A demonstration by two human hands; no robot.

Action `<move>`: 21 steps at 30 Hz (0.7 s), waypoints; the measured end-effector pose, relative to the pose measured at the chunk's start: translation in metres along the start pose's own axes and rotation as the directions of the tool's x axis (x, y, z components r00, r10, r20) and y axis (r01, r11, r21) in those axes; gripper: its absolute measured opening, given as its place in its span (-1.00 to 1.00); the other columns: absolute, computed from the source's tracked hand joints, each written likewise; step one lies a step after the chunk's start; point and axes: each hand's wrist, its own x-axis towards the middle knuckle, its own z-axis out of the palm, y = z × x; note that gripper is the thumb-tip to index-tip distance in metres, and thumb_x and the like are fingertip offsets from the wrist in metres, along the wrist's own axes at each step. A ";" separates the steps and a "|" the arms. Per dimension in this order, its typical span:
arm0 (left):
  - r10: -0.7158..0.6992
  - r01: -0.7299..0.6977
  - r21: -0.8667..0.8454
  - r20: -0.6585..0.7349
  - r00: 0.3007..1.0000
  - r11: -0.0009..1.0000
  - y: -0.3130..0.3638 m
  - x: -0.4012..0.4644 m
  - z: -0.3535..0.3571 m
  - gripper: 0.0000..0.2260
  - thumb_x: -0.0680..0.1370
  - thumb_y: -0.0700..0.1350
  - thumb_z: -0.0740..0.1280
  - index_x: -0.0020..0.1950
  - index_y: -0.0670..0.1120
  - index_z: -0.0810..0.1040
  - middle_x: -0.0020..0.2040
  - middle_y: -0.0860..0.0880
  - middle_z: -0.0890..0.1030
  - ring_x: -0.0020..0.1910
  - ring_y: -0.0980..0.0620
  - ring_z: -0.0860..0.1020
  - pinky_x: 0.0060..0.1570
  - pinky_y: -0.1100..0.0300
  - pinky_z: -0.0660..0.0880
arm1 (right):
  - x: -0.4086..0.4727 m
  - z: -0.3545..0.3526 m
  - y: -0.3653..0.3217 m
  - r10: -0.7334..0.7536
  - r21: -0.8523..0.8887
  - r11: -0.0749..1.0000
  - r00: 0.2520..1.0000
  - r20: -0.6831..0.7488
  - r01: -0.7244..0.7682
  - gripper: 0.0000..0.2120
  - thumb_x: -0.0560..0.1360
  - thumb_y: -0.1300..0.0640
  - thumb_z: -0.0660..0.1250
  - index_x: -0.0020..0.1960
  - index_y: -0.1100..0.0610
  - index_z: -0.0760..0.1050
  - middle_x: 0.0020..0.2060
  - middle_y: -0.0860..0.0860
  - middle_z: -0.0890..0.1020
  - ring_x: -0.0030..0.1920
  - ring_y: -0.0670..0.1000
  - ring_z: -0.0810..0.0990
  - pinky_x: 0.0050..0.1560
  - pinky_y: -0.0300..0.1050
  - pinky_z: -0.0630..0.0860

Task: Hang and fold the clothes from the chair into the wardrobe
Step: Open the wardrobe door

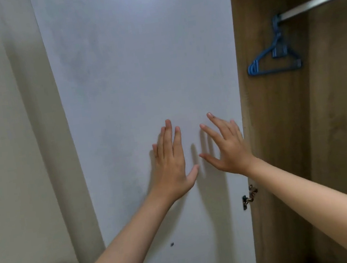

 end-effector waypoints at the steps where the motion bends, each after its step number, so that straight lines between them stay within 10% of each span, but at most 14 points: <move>1: 0.047 -0.048 -0.036 -0.017 0.999 0.998 0.011 0.014 0.004 -0.14 0.45 0.13 0.33 0.54 -0.11 -0.12 0.55 -0.06 -0.21 0.53 -0.03 -0.20 0.39 -0.06 -0.13 | 0.001 -0.012 0.018 0.023 -0.021 1.000 1.000 -0.004 -0.023 -0.31 0.47 -0.24 0.28 0.48 0.02 0.20 0.49 0.11 0.23 0.47 0.11 0.24 0.37 0.34 0.17; 9: 0.248 -0.292 -0.218 -0.207 0.946 0.931 0.100 0.139 0.029 -0.33 0.46 0.12 0.34 0.48 -0.10 0.23 0.48 -0.06 0.28 0.46 -0.02 0.24 0.39 0.03 0.30 | 0.020 -0.077 0.153 0.228 -0.156 0.959 0.971 -0.072 -0.237 -0.27 0.43 -0.30 0.23 0.49 0.03 0.21 0.49 0.09 0.25 0.43 0.14 0.26 0.44 0.27 0.10; 21: 0.363 -0.378 -0.068 -0.164 0.917 0.923 0.140 0.278 0.083 -0.28 0.42 -0.01 0.42 0.48 -0.17 0.20 0.43 -0.13 0.33 0.41 -0.08 0.29 0.33 0.11 0.34 | 0.090 -0.078 0.328 0.291 -0.300 0.916 0.956 0.038 -0.267 -0.06 0.26 -0.54 0.10 0.51 -0.24 -0.13 0.53 0.07 0.07 0.48 0.20 0.11 0.46 0.30 0.06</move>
